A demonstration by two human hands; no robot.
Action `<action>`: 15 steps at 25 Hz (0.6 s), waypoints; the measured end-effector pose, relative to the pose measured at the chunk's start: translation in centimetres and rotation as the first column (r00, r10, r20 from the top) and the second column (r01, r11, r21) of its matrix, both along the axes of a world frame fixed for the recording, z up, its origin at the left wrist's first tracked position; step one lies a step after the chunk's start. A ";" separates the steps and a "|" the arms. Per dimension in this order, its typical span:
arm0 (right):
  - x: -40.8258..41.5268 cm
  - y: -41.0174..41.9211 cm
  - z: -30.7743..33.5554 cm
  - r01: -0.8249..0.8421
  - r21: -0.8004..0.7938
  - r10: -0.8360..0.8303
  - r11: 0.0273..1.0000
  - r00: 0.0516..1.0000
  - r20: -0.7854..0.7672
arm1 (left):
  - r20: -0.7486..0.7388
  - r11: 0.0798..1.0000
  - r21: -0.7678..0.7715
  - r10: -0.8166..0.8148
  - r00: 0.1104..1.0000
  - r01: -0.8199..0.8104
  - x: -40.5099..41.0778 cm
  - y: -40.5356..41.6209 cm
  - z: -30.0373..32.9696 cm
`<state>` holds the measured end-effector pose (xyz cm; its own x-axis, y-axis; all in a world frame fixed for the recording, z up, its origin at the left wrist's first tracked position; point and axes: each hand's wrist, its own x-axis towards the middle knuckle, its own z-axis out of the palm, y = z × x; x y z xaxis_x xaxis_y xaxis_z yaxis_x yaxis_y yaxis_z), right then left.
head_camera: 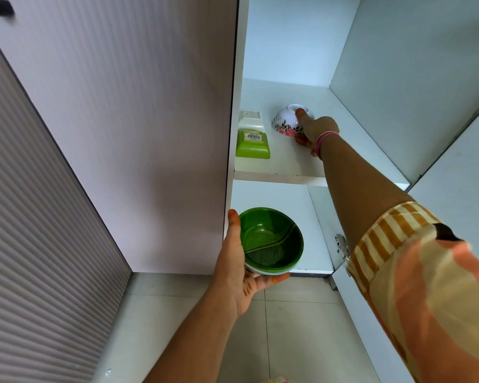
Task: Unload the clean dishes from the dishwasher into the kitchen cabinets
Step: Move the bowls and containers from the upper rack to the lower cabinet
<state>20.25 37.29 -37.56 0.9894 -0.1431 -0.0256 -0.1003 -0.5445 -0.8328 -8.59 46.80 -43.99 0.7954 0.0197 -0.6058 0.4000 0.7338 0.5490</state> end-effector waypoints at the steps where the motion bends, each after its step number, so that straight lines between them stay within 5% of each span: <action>1: -0.2 0.1 0.0 -0.004 0.001 0.004 1.000 1.000 -0.002 | 0.005 1.000 -0.002 -0.004 1.000 0.004 -0.1 -0.1 0.1; 6: -5.3 -0.8 0.7 -0.061 0.167 0.055 0.984 0.998 0.042 | 0.012 1.000 0.004 -0.013 1.000 0.013 -0.2 -0.4 0.4; 9: -12.8 -3.3 -0.1 -0.313 0.020 0.297 0.949 0.917 0.266 | 0.026 1.000 0.008 0.000 1.000 0.000 -0.2 -0.5 0.5; 10: -15.4 -4.4 -0.4 -0.466 -0.111 0.475 0.878 0.821 0.316 | 0.028 1.000 0.011 0.003 1.000 -0.003 -0.2 -0.4 0.4; 12: -19.8 -6.6 -1.0 -0.696 -0.447 0.823 0.562 0.523 0.220 | 0.039 1.000 -0.002 -0.005 0.999 0.005 -0.1 -0.4 0.3; 13: -21.0 -7.5 -1.6 -0.681 -0.618 0.904 0.393 0.410 0.122 | 0.041 1.000 -0.010 -0.011 0.999 0.011 0.0 -0.4 0.2; 15: -21.9 -8.8 -2.7 -0.542 -0.807 0.940 0.235 0.337 0.047 | 0.034 1.000 -0.010 -0.020 0.999 0.021 0.1 -0.7 0.1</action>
